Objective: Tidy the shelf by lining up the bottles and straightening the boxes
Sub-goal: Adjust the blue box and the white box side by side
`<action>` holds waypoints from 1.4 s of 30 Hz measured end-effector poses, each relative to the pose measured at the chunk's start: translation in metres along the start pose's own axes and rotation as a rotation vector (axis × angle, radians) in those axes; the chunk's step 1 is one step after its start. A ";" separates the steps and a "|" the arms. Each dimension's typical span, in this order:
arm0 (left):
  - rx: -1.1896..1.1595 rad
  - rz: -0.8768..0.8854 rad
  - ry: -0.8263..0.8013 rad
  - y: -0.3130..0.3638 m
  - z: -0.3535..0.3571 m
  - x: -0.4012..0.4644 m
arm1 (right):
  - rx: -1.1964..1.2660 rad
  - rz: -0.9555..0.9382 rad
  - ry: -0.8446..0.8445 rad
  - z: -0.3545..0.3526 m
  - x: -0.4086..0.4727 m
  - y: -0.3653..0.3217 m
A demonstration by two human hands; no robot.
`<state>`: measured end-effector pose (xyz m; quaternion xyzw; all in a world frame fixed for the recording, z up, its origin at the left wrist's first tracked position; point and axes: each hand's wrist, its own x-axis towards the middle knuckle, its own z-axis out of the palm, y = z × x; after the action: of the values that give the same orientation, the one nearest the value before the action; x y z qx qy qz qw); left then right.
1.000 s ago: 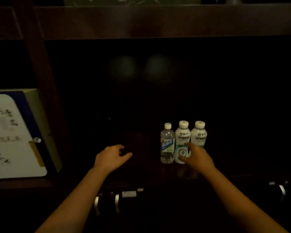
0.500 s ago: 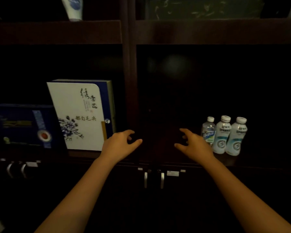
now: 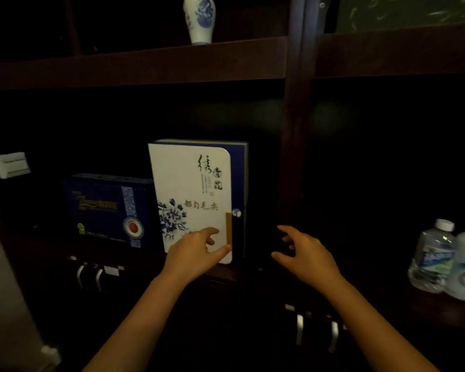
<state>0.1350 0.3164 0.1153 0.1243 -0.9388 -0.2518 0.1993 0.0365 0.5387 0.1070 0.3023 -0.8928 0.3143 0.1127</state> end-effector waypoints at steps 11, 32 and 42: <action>-0.032 -0.099 0.107 -0.080 -0.038 0.065 | 0.097 -0.043 -0.043 0.075 0.088 -0.036; 0.014 0.103 0.109 -0.314 -0.147 0.197 | 0.135 -0.049 -0.080 0.216 0.192 -0.194; 0.388 0.210 0.021 -0.435 -0.239 0.269 | -0.105 -0.179 0.029 0.285 0.287 -0.328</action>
<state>0.0585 -0.2411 0.1613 0.0642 -0.9754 -0.0430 0.2064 0.0066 0.0215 0.1599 0.3699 -0.8758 0.2600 0.1691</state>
